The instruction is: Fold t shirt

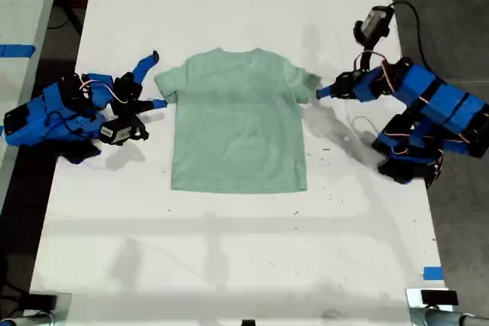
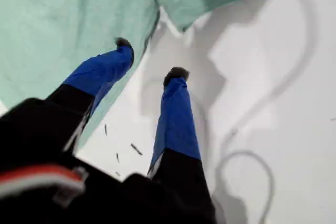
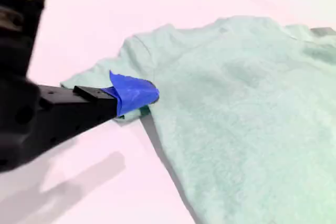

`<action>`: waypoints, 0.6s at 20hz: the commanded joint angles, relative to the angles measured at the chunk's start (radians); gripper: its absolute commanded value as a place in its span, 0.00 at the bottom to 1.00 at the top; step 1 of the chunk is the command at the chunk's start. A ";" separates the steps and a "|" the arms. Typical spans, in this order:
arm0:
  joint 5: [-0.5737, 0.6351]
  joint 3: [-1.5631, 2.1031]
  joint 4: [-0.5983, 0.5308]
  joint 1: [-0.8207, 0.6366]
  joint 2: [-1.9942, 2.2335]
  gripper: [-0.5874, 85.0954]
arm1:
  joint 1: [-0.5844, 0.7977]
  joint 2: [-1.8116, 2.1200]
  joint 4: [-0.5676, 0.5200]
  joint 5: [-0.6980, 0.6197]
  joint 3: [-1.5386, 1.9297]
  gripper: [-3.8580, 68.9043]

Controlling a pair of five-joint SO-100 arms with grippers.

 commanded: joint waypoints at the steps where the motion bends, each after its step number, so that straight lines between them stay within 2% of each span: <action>1: 0.123 0.043 -0.017 -0.061 0.009 0.15 | 0.133 -0.351 -0.094 -0.101 -0.267 0.35; 2: 0.063 0.043 0.009 -0.089 0.009 0.10 | 0.173 -0.476 -0.114 -0.126 -0.342 0.35; 5: 0.054 0.043 0.012 -0.107 0.009 0.06 | 0.242 -0.818 -0.150 -0.155 -0.565 0.35; 9: 0.061 0.043 0.011 -0.127 0.009 0.07 | 0.233 -1.220 -0.166 -0.176 -0.847 0.36; 10: 0.098 0.043 -0.008 -0.144 0.009 0.08 | 0.229 -1.307 -0.166 -0.184 -0.899 0.35; 11: 0.172 0.043 -0.044 -0.179 0.011 0.06 | 0.227 -1.370 -0.106 -0.175 -0.971 0.18; 12: 0.213 0.043 -0.066 -0.207 0.011 0.05 | 0.225 -1.351 -0.121 -0.160 -0.948 0.05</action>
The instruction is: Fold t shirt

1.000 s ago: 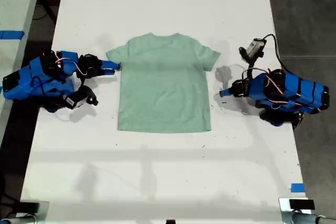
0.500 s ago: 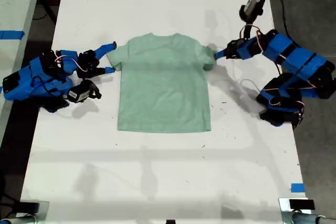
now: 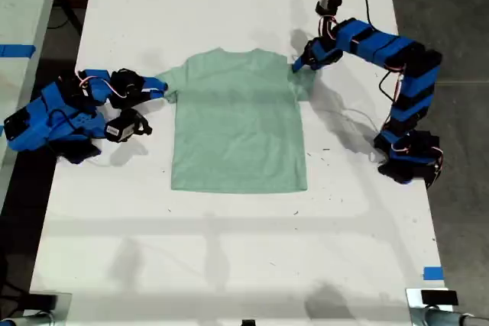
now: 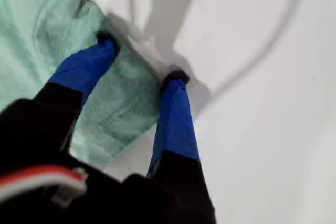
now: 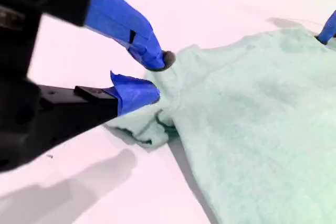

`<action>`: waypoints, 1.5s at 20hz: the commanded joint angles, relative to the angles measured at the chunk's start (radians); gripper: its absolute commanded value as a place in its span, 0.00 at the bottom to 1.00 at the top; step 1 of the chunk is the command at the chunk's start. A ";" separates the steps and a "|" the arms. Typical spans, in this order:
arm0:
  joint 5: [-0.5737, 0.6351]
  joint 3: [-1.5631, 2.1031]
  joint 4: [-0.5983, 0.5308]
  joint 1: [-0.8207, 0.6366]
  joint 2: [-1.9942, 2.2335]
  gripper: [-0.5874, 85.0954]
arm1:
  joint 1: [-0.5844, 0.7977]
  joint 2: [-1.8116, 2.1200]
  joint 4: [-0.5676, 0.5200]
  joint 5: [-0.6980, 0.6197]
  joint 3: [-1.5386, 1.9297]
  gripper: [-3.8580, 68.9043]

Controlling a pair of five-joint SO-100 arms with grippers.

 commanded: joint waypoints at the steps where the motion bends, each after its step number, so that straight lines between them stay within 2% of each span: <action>1: 0.092 0.043 -0.046 -0.080 0.011 0.05 | -0.008 -0.025 -0.017 0.002 -0.014 0.05; 5: 0.120 0.043 -0.021 -0.150 0.011 0.05 | -0.103 0.179 0.008 0.023 0.011 0.05; 10: 0.120 0.043 0.000 -0.163 0.011 0.05 | -0.377 0.311 0.150 0.060 -0.210 0.05; 13: 0.120 0.043 0.002 -0.160 0.011 0.05 | -0.515 0.327 0.140 0.094 -0.255 0.05; 17: 0.120 0.043 0.003 -0.155 0.011 0.05 | -0.624 0.255 0.057 0.095 -0.245 0.06; 18: 0.120 0.043 0.005 -0.155 0.011 0.05 | -0.643 0.227 0.046 0.083 -0.265 0.07; 20: 0.120 0.043 0.005 -0.153 0.011 0.05 | -0.644 0.221 0.087 0.064 -0.325 0.22; 22: 0.120 0.043 0.006 -0.153 0.011 0.05 | -0.611 0.281 0.186 0.044 -0.403 0.32; 25: 0.129 0.043 0.008 -0.175 0.011 0.05 | -0.518 0.463 0.360 0.015 -0.453 0.40; 26: 0.152 0.043 -0.020 -0.178 0.011 0.04 | -0.485 0.546 0.411 0.014 -0.419 0.37; 28: 0.255 0.037 -0.193 -0.176 0.011 0.00 | -0.448 0.749 0.459 0.064 -0.225 0.06; 30: 0.430 0.012 -0.368 -0.129 0.011 0.00 | -0.502 0.976 0.353 0.106 0.133 0.06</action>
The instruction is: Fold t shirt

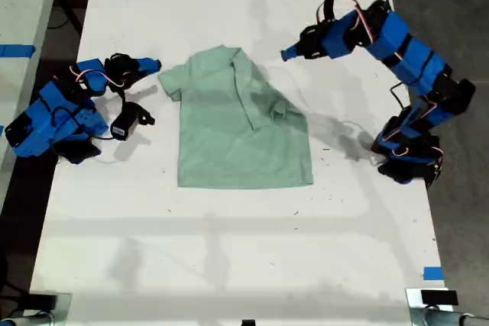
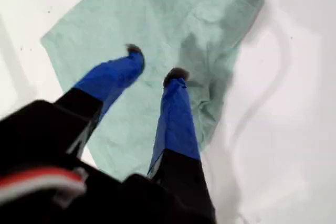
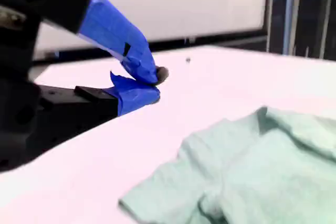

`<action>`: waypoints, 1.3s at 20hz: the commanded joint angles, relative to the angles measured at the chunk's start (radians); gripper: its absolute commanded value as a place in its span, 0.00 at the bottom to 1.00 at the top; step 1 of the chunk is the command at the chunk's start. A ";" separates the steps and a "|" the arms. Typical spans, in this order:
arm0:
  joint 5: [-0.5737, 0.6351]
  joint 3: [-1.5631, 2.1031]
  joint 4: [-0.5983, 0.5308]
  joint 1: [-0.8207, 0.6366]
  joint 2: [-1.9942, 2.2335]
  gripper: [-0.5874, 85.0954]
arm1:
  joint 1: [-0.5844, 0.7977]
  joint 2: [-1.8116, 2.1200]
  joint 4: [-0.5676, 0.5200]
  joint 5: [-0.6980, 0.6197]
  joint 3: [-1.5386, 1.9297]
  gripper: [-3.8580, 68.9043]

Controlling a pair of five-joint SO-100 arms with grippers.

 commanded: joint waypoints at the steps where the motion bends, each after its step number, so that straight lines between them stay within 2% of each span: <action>1: 0.219 0.009 -0.198 0.043 0.011 0.00 | -0.080 0.354 -0.164 0.067 0.483 0.06; 3: 0.270 0.028 -0.193 0.014 0.011 0.00 | -0.147 0.661 -0.377 0.077 0.983 0.06; 4: 0.258 0.038 -0.152 0.000 0.009 0.00 | -0.164 0.844 -0.469 0.048 1.235 0.06; 5: 0.236 0.038 -0.112 -0.017 0.011 0.00 | -0.166 1.045 -0.505 0.057 1.457 0.07; 6: 0.233 0.038 -0.117 -0.014 0.011 0.00 | -0.175 1.266 -0.482 0.061 1.623 0.07; 7: 0.224 0.040 -0.114 -0.008 0.011 0.00 | -0.184 1.540 -0.368 0.061 1.741 0.07; 8: 0.198 0.040 -0.081 -0.021 0.011 0.00 | -0.189 1.571 -0.301 0.058 1.779 0.07; 11: 0.160 0.040 -0.046 -0.038 0.009 0.00 | -0.192 1.569 -0.341 0.038 1.821 0.07; 15: 0.179 0.040 -0.046 -0.011 0.009 0.00 | -0.221 1.569 -0.325 0.041 1.824 0.07; 18: 0.161 0.040 -0.028 -0.031 0.009 0.00 | -0.167 1.569 -0.293 0.147 1.838 0.07; 23: -0.049 0.040 0.121 -0.195 0.009 0.07 | -0.040 1.569 -0.170 0.342 1.839 0.07; 26: -0.074 0.040 0.138 -0.206 0.009 0.08 | -0.021 1.569 -0.144 0.382 1.839 0.07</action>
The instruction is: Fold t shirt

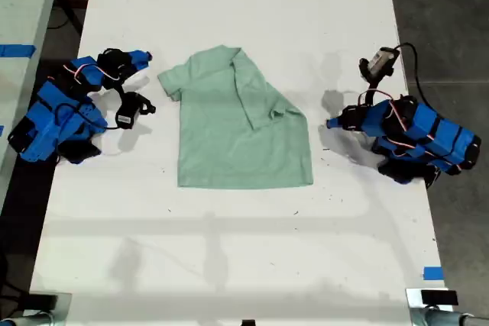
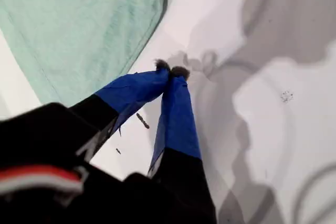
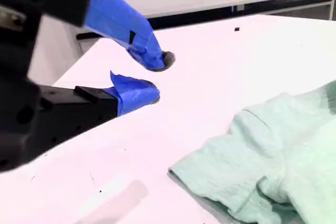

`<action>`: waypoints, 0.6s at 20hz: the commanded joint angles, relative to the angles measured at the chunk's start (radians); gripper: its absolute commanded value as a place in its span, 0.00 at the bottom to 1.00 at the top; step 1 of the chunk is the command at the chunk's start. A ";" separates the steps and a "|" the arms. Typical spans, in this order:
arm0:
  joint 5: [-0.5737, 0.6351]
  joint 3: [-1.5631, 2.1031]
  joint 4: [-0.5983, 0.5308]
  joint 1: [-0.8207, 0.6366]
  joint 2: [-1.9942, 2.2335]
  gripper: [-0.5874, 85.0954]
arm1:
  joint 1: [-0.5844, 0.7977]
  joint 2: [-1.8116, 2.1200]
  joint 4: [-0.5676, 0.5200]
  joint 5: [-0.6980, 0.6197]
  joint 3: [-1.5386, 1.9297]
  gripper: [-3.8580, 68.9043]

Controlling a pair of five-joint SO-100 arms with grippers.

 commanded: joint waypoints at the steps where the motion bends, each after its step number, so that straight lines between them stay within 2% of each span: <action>1: -0.023 0.040 0.003 -0.017 0.009 0.08 | 0.011 0.012 0.002 0.023 0.055 0.07; 10: -0.021 0.040 0.000 -0.009 0.009 0.07 | 0.009 0.012 -0.002 0.018 0.055 0.07; 12: -0.021 0.040 -0.002 -0.009 0.009 0.07 | 0.014 0.012 -0.008 0.110 0.046 0.06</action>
